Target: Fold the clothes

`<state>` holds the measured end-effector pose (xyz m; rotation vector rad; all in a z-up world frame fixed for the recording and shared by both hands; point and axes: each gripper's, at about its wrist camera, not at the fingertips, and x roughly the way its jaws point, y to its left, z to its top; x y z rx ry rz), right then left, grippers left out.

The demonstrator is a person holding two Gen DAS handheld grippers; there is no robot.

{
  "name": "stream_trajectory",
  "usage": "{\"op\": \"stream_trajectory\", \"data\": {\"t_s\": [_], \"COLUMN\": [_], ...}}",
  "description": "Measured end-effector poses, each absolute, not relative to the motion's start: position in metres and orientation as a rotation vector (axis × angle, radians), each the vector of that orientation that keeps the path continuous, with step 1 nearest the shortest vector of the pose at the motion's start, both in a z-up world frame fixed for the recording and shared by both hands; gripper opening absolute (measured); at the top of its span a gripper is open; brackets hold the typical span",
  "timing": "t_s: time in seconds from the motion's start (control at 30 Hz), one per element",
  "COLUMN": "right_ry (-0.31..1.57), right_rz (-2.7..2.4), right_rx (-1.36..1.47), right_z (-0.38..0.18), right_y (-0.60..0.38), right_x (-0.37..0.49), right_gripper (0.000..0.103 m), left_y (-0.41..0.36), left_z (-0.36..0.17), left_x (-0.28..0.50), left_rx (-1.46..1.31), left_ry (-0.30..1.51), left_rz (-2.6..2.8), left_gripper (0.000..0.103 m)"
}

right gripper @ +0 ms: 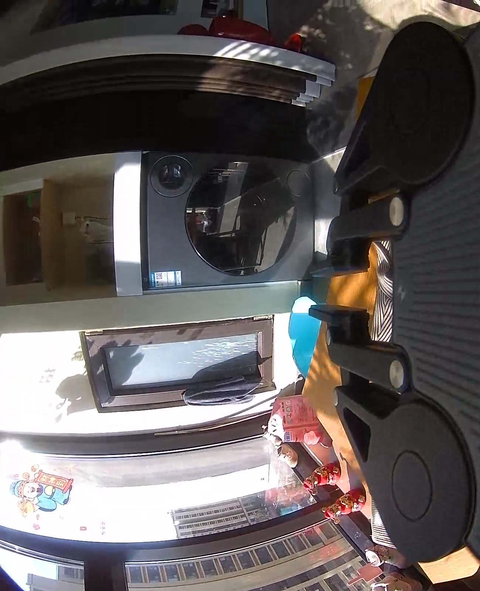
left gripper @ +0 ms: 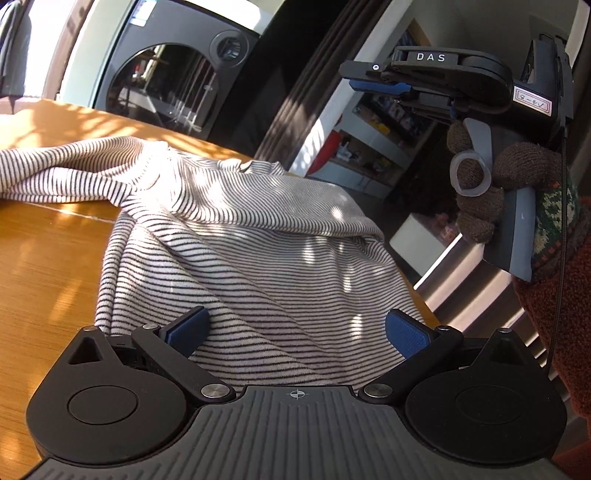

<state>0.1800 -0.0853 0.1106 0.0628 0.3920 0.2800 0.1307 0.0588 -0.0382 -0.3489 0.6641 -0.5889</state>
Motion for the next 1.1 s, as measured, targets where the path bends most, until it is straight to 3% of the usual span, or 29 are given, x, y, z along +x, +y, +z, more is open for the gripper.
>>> {"op": "stream_trajectory", "data": {"t_s": [0.1, 0.27, 0.37, 0.43, 0.5, 0.57, 0.63, 0.7, 0.83, 0.87, 0.9, 0.93, 0.97, 1.1], "right_ry": [0.468, 0.672, 0.589, 0.538, 0.457, 0.367, 0.276, 0.215, 0.221, 0.225, 0.225, 0.225, 0.224, 0.229], "right_rz": [0.22, 0.105, 0.12, 0.119, 0.129, 0.148, 0.17, 0.179, 0.186, 0.19, 0.192, 0.192, 0.192, 0.191], "right_rx": [0.144, 0.345, 0.343, 0.284, 0.221, 0.181, 0.181, 0.2, 0.242, 0.251, 0.258, 0.263, 0.266, 0.269], "right_z": [0.078, 0.0, -0.007, -0.003, 0.003, 0.01, 0.016, 0.018, 0.019, 0.019, 0.018, 0.018, 0.017, 0.016], "right_y": [-0.116, -0.159, -0.157, -0.146, -0.138, -0.132, -0.134, -0.138, -0.146, -0.148, -0.15, -0.151, -0.152, -0.152], "right_x": [0.172, 0.166, 0.151, 0.144, 0.13, 0.115, 0.101, 0.091, 0.094, 0.095, 0.094, 0.095, 0.094, 0.096], "right_gripper": [0.025, 0.027, 0.028, 0.038, 0.04, 0.05, 0.069, 0.072, 0.073, 0.073, 0.073, 0.074, 0.074, 0.075], "left_y": [0.057, 0.051, 0.055, 0.058, 0.055, 0.051, 0.047, 0.041, 0.022, 0.019, 0.017, 0.015, 0.014, 0.014], "left_z": [-0.038, -0.032, -0.021, -0.005, 0.006, 0.009, 0.004, -0.003, -0.017, -0.018, -0.017, -0.017, -0.014, 0.014], "left_x": [0.132, 0.133, 0.14, 0.152, 0.171, 0.192, 0.214, 0.233, 0.246, 0.245, 0.243, 0.24, 0.237, 0.231], "left_rx": [-0.341, -0.294, -0.307, -0.29, -0.238, -0.199, -0.171, -0.141, -0.03, 0.002, 0.026, 0.05, 0.066, 0.09], "left_ry": [0.668, 0.693, 0.685, 0.65, 0.638, 0.653, 0.692, 0.729, 0.746, 0.731, 0.711, 0.692, 0.668, 0.573], "left_rz": [-0.586, -0.566, -0.523, -0.48, -0.412, -0.333, -0.266, -0.222, -0.194, -0.189, -0.187, -0.185, -0.184, -0.211], "left_gripper": [0.103, 0.103, 0.103, 0.097, 0.086, 0.086, 0.082, 0.068, 0.053, 0.045, 0.028, 0.019, 0.014, 0.013]}}
